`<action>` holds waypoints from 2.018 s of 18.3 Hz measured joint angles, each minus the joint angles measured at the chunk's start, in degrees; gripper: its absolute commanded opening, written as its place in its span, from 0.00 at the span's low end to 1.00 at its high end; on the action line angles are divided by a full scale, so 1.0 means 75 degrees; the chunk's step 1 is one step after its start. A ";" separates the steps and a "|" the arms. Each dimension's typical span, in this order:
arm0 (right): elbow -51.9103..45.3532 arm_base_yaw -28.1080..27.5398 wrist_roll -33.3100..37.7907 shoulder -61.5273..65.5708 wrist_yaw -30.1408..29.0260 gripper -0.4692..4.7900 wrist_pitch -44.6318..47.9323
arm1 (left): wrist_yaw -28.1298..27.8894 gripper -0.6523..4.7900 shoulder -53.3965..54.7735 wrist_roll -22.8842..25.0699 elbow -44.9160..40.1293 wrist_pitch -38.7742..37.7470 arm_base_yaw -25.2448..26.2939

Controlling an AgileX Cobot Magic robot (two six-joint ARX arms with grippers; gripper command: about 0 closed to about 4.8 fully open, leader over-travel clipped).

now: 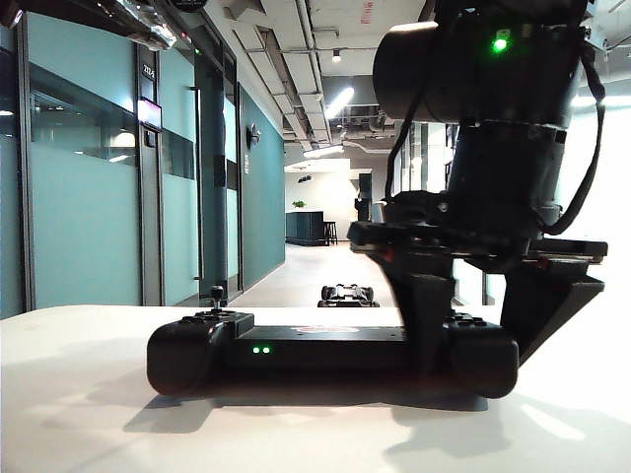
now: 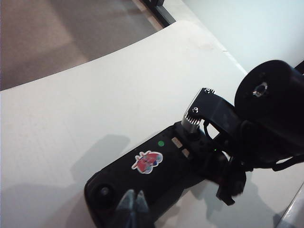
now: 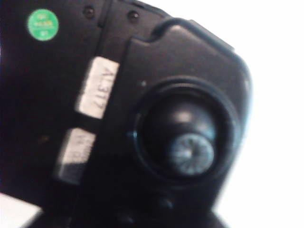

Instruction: Push the left joystick on the remote control sitting on the white table forward to make the robot dog walk in a straight line until it approaches the door.

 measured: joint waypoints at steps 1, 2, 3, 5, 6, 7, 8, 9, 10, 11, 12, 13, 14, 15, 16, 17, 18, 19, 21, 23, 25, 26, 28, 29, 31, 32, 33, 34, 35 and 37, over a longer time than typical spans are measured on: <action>0.0003 -0.0015 0.0006 0.0003 0.0058 0.62 0.0012 | 0.0000 0.11 0.0000 0.0000 0.0000 0.0003 0.0000; 0.0000 -0.0026 0.0006 0.0003 0.0020 0.62 0.0006 | 0.0000 0.11 0.0000 0.0000 0.0000 0.0000 0.0000; 0.0000 -0.0012 0.0006 0.0003 0.0020 0.61 0.0003 | 0.0000 0.11 0.0000 0.0000 0.0000 0.0000 0.0000; 0.0000 -0.0009 0.0006 0.0003 0.0020 0.44 0.0003 | 0.0000 0.11 0.0000 0.0000 0.0000 0.0000 0.0000; 0.0000 -0.0012 -0.0023 0.0009 0.0082 0.42 -0.0035 | 0.0000 0.11 0.0000 0.0000 0.0000 -0.0003 0.0000; 0.0000 -0.0006 -0.0029 0.0009 0.0102 0.42 -0.0061 | -0.0003 0.11 0.0000 0.0000 0.0000 -0.0003 0.0000; 0.0000 0.0009 -0.0029 0.0009 0.0119 0.42 -0.0061 | 0.0000 0.11 0.0000 0.0000 0.0000 -0.0006 -0.0003; 0.0000 0.0012 0.0079 0.0009 0.0117 0.42 -0.0061 | 0.0000 0.11 0.0000 0.0000 0.0000 -0.0006 0.0000; 0.0000 0.0020 0.0466 0.0009 0.0114 0.42 -0.0050 | 0.0000 0.11 0.0000 0.0000 0.0000 -0.0006 0.0000; 0.0000 0.0023 0.0813 0.0009 0.0105 0.42 -0.0044 | 0.0003 0.11 0.0015 0.0029 0.0000 -0.0003 0.0000; 0.0000 0.0023 0.0892 0.0009 0.0105 0.42 -0.0055 | 0.0006 0.11 0.0070 0.0073 0.0000 -0.0003 0.0000; 0.0003 0.0026 0.1075 0.0006 0.0111 0.42 -0.0105 | 0.0020 0.11 0.0175 0.0152 0.0000 -0.0003 0.0000; 0.0003 0.0026 0.1294 0.0000 0.0111 0.42 -0.0160 | 0.0122 0.11 0.0283 0.0414 -0.0003 -0.0003 0.0000; 0.0006 0.0023 0.1416 -0.0006 0.0117 0.42 -0.0230 | 0.0268 0.11 0.0405 0.0694 -0.0003 0.0003 0.0000; 0.0006 0.0023 0.1457 -0.0006 0.0152 0.42 -0.0286 | 0.0367 0.11 0.0577 0.0877 -0.0003 0.0000 0.0000; 0.0006 0.0026 0.1600 -0.0009 0.0181 0.42 -0.0332 | 0.0396 0.11 0.0801 0.1037 -0.0003 0.0003 -0.0003; 0.0015 0.0026 0.1833 -0.0009 0.0187 0.42 -0.0376 | 0.0402 0.11 0.1323 0.1504 -0.0003 0.0003 0.0000; 0.0015 0.0026 0.1839 -0.0009 0.0189 0.42 -0.0388 | 0.0484 0.11 0.1588 0.1705 -0.0003 0.0023 0.0000; 0.0015 0.0026 0.1856 -0.0009 0.0221 0.42 -0.0399 | 0.0603 0.11 0.2171 0.1988 -0.0076 0.0358 0.0000; 0.0015 0.0029 0.1856 -0.0009 0.0236 0.42 -0.0434 | 0.1032 0.11 0.2617 0.2264 -0.0525 0.1055 0.0003; 0.0015 0.0026 0.1859 -0.0009 0.0236 0.42 -0.0449 | 0.1466 0.11 0.2675 0.2384 -0.1061 0.1725 0.0003; 0.0015 0.0023 0.1859 -0.0012 0.0236 0.42 -0.0466 | 0.1775 0.11 0.2669 0.2512 -0.1378 0.2101 0.0003; 0.0015 0.0020 0.1859 -0.0012 0.0236 0.42 -0.0466 | 0.2008 0.11 0.2672 0.2722 -0.1897 0.2597 0.0003; 0.0017 0.0017 0.1859 -0.0012 0.0233 0.42 -0.0478 | 0.2022 0.11 0.2672 0.2789 -0.2066 0.2795 0.0003; 0.0020 0.0017 0.1859 -0.0015 0.0236 0.42 -0.0525 | 0.2022 0.11 0.2672 0.2809 -0.2317 0.3325 0.0009; 0.0020 0.0017 0.1859 -0.0017 0.0236 0.42 -0.0530 | 0.2022 0.11 0.2672 0.2821 -0.2378 0.3532 0.0009; 0.0020 0.0017 0.1859 -0.0017 0.0236 0.42 -0.0545 | 0.2028 0.11 0.2678 0.2824 -0.2445 0.3800 0.0009; 0.0020 0.0017 0.1859 -0.0017 0.0248 0.42 -0.0577 | 0.2028 0.11 0.2836 0.2824 -0.2448 0.4074 0.0009; 0.0020 0.0017 0.1859 -0.0017 0.0245 0.42 -0.0574 | 0.2031 0.11 0.3010 0.2824 -0.2448 0.4153 0.0009; 0.0020 0.0017 0.1859 -0.0017 0.0245 0.42 -0.0583 | 0.2046 0.11 0.3439 0.2824 -0.2448 0.4304 0.0009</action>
